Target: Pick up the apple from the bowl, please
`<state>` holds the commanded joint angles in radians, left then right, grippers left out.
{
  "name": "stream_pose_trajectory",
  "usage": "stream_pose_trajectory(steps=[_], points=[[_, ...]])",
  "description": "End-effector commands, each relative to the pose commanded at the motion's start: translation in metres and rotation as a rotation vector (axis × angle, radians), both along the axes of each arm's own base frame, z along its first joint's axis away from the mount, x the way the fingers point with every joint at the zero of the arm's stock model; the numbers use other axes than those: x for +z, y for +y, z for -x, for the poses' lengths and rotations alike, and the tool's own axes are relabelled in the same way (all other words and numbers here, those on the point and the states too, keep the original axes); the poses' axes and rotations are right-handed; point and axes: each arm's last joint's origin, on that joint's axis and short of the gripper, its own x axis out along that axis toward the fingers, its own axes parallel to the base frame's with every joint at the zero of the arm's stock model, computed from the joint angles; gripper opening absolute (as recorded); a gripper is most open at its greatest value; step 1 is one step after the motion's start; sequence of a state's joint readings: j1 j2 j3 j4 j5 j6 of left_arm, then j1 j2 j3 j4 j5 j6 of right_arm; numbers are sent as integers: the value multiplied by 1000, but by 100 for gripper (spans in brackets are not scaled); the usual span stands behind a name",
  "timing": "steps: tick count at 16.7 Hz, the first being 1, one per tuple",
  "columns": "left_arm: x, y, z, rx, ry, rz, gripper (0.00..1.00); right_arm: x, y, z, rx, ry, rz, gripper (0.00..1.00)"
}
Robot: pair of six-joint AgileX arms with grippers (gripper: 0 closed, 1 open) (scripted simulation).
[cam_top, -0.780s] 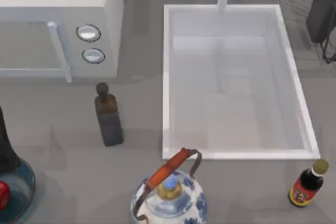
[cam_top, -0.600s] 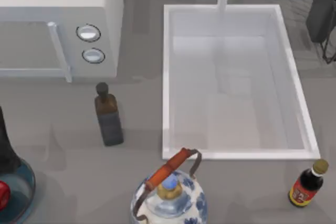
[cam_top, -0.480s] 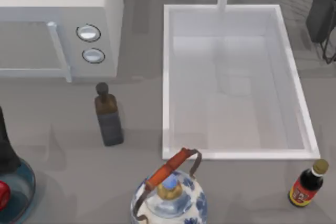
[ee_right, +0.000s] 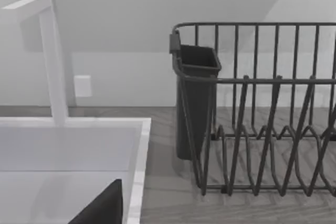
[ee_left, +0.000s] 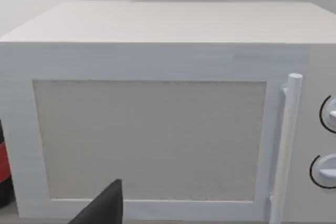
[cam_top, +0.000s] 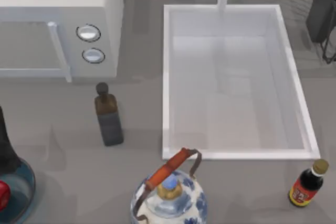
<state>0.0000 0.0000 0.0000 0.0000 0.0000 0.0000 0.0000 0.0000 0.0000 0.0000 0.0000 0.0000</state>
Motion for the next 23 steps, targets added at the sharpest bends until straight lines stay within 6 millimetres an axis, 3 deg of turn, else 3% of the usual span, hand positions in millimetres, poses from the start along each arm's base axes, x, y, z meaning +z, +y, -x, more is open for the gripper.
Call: stream_pose_trajectory(steps=[11,14,18,23], points=[[0,0,0,0,2,0,100,0,0,0,0,0,0,100],[7,1,-1,7,78,-8,100,0,0,0,0,0,0,100],[21,4,-9,22,377,-28,100,0,0,0,0,0,0,100],[32,9,-34,23,926,-40,100,0,0,0,0,0,0,100]])
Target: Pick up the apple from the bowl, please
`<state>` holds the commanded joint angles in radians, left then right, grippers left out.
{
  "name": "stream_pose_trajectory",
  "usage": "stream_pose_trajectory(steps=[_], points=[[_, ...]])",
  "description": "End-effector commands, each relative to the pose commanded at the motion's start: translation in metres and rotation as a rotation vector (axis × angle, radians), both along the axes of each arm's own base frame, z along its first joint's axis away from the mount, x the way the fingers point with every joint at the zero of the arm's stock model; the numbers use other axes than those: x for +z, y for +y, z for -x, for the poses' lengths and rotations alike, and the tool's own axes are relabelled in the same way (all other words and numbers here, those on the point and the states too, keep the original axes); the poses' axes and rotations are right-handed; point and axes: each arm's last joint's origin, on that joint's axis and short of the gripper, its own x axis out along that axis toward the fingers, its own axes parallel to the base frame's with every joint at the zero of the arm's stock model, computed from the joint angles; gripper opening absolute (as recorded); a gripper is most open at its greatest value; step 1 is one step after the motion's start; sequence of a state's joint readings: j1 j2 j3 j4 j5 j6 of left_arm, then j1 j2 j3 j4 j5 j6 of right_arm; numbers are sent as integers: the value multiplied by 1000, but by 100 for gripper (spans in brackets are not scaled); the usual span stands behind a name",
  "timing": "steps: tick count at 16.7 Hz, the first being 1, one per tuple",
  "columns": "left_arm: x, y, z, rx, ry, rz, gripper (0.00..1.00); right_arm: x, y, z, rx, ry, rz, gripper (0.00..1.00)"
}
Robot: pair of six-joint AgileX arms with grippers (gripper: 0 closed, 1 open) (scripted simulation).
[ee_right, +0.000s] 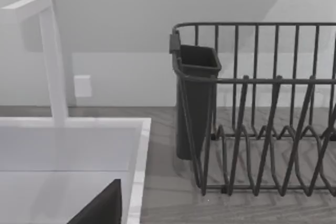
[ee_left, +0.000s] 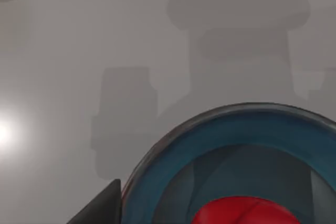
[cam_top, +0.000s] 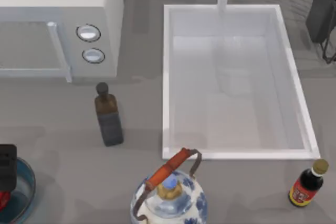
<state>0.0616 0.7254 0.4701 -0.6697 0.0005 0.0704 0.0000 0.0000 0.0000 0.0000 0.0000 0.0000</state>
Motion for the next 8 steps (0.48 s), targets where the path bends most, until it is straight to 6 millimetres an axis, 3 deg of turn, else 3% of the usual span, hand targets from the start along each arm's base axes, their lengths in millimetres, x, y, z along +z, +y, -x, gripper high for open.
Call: stream_pose_trajectory(steps=[4,8], points=[[4,6,-24,-2,386,16,100,0,0,0,0,0,0,100],[6,11,-41,-7,608,33,100,0,0,0,0,0,0,100]])
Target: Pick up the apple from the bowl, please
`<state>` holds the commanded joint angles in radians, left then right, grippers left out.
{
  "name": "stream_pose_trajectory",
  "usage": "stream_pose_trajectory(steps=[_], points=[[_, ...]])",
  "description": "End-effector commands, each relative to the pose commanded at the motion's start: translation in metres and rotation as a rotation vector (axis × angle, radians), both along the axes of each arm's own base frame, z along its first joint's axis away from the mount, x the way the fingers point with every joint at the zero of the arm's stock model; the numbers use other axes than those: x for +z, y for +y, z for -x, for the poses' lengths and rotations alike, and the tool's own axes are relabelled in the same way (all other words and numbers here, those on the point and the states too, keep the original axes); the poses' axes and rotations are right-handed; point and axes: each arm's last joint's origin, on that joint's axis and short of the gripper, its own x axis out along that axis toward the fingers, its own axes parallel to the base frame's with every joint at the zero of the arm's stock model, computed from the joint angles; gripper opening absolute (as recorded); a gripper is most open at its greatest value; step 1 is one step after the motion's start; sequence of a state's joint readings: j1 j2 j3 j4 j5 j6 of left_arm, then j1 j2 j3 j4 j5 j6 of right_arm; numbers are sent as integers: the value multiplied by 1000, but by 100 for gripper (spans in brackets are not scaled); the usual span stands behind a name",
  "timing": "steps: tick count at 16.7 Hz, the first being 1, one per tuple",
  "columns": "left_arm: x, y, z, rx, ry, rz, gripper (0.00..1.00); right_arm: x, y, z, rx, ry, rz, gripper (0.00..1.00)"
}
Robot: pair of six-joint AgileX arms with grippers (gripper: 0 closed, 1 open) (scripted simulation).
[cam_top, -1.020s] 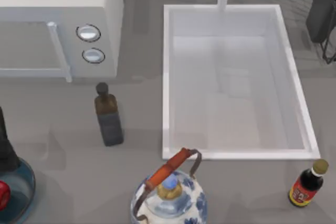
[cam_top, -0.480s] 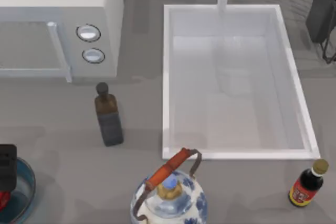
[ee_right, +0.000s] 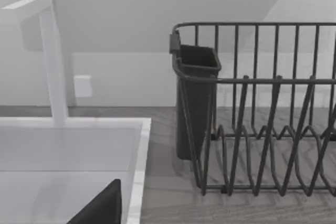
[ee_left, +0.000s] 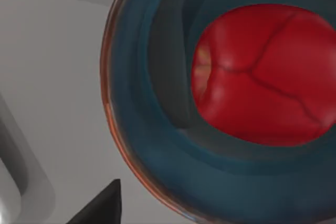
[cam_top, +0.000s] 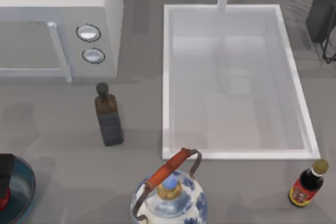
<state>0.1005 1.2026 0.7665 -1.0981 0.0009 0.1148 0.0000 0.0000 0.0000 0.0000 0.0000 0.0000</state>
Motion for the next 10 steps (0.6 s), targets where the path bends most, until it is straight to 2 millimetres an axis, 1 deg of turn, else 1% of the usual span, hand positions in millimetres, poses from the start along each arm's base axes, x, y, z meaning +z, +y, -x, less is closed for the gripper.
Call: stream_pose_trajectory(steps=[2,7,8,10], points=[[1,1,-3,-1,35,4,100,0,0,0,0,0,0,100],[0,0,-3,-4,34,3,100,0,0,0,0,0,0,100],[-3,0,-3,-4,36,4,100,0,0,0,0,0,0,100],[-16,0,-5,-4,41,4,100,0,0,0,0,0,0,100]])
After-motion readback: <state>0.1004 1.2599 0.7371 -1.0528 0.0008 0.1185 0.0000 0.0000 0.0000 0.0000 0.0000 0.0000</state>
